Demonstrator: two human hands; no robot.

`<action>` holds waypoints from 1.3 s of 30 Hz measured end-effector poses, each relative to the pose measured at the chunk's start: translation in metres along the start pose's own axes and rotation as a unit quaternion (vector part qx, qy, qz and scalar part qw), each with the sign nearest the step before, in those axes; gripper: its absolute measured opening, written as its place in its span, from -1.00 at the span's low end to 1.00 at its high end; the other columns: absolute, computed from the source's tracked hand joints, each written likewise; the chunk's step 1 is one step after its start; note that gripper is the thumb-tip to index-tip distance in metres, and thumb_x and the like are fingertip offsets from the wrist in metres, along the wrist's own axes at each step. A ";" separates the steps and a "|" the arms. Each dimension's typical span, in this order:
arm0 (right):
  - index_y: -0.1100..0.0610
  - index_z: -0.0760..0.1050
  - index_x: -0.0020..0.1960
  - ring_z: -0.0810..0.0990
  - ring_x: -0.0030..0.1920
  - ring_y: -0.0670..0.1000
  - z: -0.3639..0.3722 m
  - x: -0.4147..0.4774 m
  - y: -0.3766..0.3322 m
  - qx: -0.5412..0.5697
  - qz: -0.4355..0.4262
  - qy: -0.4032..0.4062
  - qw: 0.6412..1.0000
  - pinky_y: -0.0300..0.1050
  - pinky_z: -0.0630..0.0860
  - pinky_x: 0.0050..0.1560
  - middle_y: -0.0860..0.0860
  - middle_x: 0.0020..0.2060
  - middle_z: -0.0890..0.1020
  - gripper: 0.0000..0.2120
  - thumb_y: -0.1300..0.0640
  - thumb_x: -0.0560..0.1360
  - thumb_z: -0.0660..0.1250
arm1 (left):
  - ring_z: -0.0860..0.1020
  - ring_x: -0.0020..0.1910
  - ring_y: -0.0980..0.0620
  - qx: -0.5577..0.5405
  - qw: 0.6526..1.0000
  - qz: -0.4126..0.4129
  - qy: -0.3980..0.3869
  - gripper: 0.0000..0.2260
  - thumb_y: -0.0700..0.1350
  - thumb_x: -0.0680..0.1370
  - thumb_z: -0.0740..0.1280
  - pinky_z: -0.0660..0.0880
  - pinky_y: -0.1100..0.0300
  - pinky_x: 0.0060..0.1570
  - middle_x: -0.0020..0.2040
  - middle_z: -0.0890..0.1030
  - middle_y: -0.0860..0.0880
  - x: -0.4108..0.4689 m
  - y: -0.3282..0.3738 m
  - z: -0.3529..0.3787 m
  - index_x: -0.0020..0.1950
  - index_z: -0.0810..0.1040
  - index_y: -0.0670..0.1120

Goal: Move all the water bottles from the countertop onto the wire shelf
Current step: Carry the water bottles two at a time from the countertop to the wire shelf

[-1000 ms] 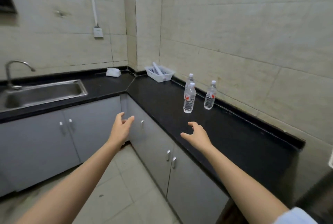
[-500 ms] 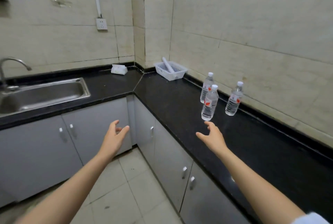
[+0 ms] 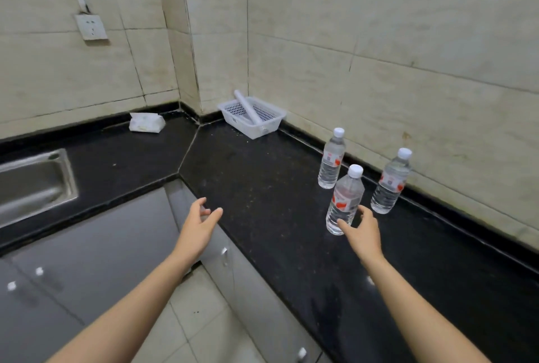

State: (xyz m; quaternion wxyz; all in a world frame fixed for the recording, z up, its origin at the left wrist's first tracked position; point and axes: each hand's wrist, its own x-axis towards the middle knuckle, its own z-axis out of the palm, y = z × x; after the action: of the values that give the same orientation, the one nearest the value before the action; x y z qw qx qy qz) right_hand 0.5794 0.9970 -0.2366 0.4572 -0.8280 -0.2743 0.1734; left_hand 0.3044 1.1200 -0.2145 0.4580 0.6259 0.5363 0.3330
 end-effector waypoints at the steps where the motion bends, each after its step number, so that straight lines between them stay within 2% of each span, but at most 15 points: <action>1: 0.19 0.31 0.32 0.42 0.25 0.22 0.003 0.008 0.003 -0.002 0.011 0.006 1.000 0.14 0.39 0.24 0.24 0.22 0.47 -0.40 0.13 0.35 0.44 | 0.39 0.14 -0.02 0.001 1.000 -0.003 -0.012 -0.53 -0.03 0.56 0.22 0.29 0.15 0.11 0.26 0.41 -0.16 0.015 -0.001 0.009 0.43 0.19 -0.10; 4: 0.20 0.21 0.39 0.36 0.33 0.21 0.013 0.027 0.012 -0.008 0.047 0.028 0.998 0.10 0.34 0.30 0.24 0.32 0.36 -0.33 0.12 0.38 0.43 | 0.40 0.08 0.01 0.004 0.998 -0.008 -0.062 -0.53 -0.04 0.55 0.23 0.31 0.17 0.04 0.24 0.44 -0.16 0.061 -0.002 0.043 0.42 0.20 -0.11; 6: 0.18 0.19 0.41 0.35 0.34 0.19 0.020 0.039 0.017 -0.001 0.060 0.047 0.997 0.12 0.33 0.32 0.22 0.35 0.34 -0.29 0.10 0.37 0.44 | 0.43 0.09 -0.01 0.007 0.995 -0.003 -0.103 -0.52 -0.03 0.54 0.25 0.33 0.16 0.06 0.23 0.45 -0.15 0.096 -0.002 0.068 0.42 0.21 -0.09; 9: 0.15 0.20 0.40 0.38 0.32 0.16 0.033 0.064 0.020 0.027 0.075 0.095 0.992 0.13 0.35 0.32 0.19 0.33 0.37 -0.24 0.09 0.32 0.49 | 0.44 0.07 -0.03 -0.009 0.985 0.005 -0.170 -0.52 -0.05 0.53 0.27 0.33 0.17 0.06 0.23 0.46 -0.18 0.151 0.006 0.106 0.41 0.23 -0.11; 13: 0.14 0.22 0.37 0.45 0.25 0.11 0.056 0.095 0.007 0.099 0.099 0.170 0.975 0.02 0.39 0.28 0.15 0.27 0.43 -0.23 0.24 0.27 0.52 | 0.43 0.04 -0.01 -0.003 0.966 0.035 -0.256 -0.51 -0.08 0.52 0.29 0.31 0.20 0.03 0.23 0.44 -0.19 0.216 0.022 0.146 0.41 0.23 -0.12; 17: 0.10 0.18 0.39 0.44 0.23 0.07 0.079 0.111 -0.008 0.178 0.141 0.265 0.937 0.10 0.38 0.31 0.05 0.25 0.41 -0.19 0.28 0.26 0.52 | 0.45 0.20 -0.12 0.019 0.944 0.035 -0.328 -0.46 -0.09 0.50 0.33 0.35 0.14 0.13 0.28 0.42 -0.20 0.267 0.028 0.171 0.42 0.21 -0.11; 20: 0.12 0.18 0.38 0.44 0.19 0.03 0.088 0.118 -0.018 0.190 0.147 0.308 0.920 0.04 0.39 0.29 0.01 0.19 0.40 -0.20 0.31 0.26 0.51 | 0.42 0.25 -0.14 0.033 0.926 0.035 -0.376 -0.41 -0.09 0.48 0.35 0.35 0.09 0.19 0.32 0.39 -0.20 0.290 0.032 0.195 0.44 0.18 -0.11; 24: 0.07 0.26 0.24 0.50 0.08 0.03 0.093 0.118 -0.015 0.174 0.167 0.342 0.908 -0.06 0.43 0.16 -0.03 0.04 0.49 -0.32 0.36 0.25 0.50 | 0.37 0.31 -0.16 0.051 0.898 0.034 -0.435 -0.35 -0.10 0.45 0.40 0.34 0.04 0.28 0.36 0.34 -0.20 0.286 0.025 0.228 0.45 0.16 -0.11; 28: 0.04 0.26 0.22 0.50 -0.01 -0.05 0.089 0.117 -0.014 0.140 0.180 0.327 0.917 -0.16 0.40 0.05 -0.24 -0.08 0.45 -0.32 0.34 0.24 0.52 | 0.30 0.37 -0.18 0.079 0.889 0.065 -0.447 -0.24 -0.05 0.37 0.47 0.28 -0.11 0.36 0.41 0.29 -0.22 0.287 0.023 0.257 0.45 0.16 -0.11; 32: 0.01 0.26 0.18 0.51 -0.04 -0.08 0.089 0.117 -0.009 0.136 0.188 0.326 0.917 -0.19 0.39 0.03 -0.23 -0.08 0.47 -0.34 0.33 0.23 0.52 | 0.20 0.43 -0.16 0.072 0.894 0.110 -0.429 -0.19 -0.07 0.33 0.50 0.21 -0.09 0.39 0.45 0.25 -0.18 0.294 0.048 0.286 0.46 0.15 -0.11; 35: -0.04 0.28 0.15 0.54 -0.04 -0.09 0.089 0.117 -0.004 0.146 0.197 0.319 0.916 -0.22 0.42 0.00 -0.21 -0.06 0.51 -0.34 0.31 0.21 0.53 | 0.32 0.37 -0.15 0.017 0.892 0.117 -0.436 -0.19 -0.12 0.29 0.54 0.29 -0.13 0.35 0.38 0.35 -0.14 0.303 0.068 0.309 0.43 0.18 -0.08; 39: -0.11 0.30 0.09 0.52 -0.06 -0.23 0.085 0.113 -0.004 0.134 0.197 0.292 0.926 -0.43 0.45 -0.15 -0.20 -0.06 0.53 -0.36 0.29 0.20 0.54 | 0.48 0.20 -0.14 -0.011 0.897 0.105 -0.430 -0.30 -0.23 0.29 0.53 0.40 -0.02 0.22 0.24 0.48 -0.16 0.306 0.079 0.329 0.34 0.28 -0.12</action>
State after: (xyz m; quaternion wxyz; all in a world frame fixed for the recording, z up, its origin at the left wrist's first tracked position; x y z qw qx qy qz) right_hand 0.6213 1.1241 -0.2816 0.5802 -0.8106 0.0658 0.0453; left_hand 0.6944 1.3471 -0.2816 0.6133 0.7555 0.2146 0.0830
